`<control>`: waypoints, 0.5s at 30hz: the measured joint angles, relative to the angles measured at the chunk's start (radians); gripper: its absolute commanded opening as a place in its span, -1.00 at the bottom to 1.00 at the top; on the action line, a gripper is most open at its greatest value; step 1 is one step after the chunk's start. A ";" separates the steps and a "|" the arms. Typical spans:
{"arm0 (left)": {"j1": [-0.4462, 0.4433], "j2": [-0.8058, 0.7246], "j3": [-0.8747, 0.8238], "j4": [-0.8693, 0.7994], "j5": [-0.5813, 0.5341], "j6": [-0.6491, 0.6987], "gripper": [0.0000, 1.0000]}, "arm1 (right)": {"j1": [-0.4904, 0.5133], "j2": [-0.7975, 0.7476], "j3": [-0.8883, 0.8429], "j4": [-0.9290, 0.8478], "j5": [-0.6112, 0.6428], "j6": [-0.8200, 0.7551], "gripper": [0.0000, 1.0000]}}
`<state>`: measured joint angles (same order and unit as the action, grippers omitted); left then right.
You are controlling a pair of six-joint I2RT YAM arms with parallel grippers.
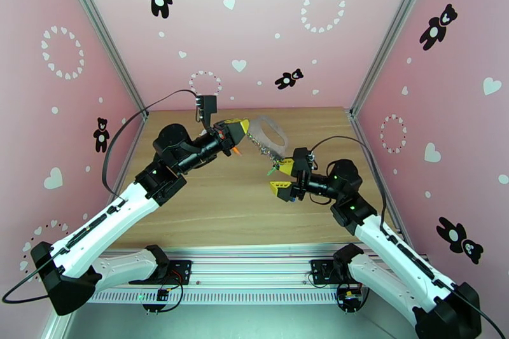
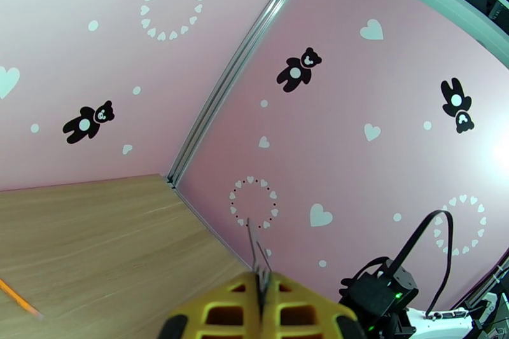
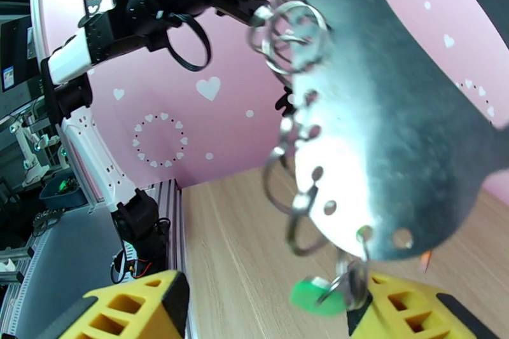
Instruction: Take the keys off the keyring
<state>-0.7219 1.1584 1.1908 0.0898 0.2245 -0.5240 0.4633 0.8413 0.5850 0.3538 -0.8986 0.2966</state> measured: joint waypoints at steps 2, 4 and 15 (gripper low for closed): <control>0.000 0.000 0.000 0.000 -0.004 0.005 -1.00 | 0.002 0.000 0.007 -0.006 -0.018 0.003 0.11; 0.000 0.000 0.004 -0.001 -0.008 0.008 -1.00 | 0.002 0.002 0.013 -0.011 -0.038 0.005 0.08; 0.000 0.000 0.018 0.000 -0.023 0.018 -1.00 | 0.002 0.002 0.026 -0.062 -0.051 -0.019 -0.09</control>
<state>-0.7219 1.1580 1.2083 0.0895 0.2020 -0.5060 0.4656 0.8433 0.6113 0.2916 -0.9501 0.2775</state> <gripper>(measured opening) 0.064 0.469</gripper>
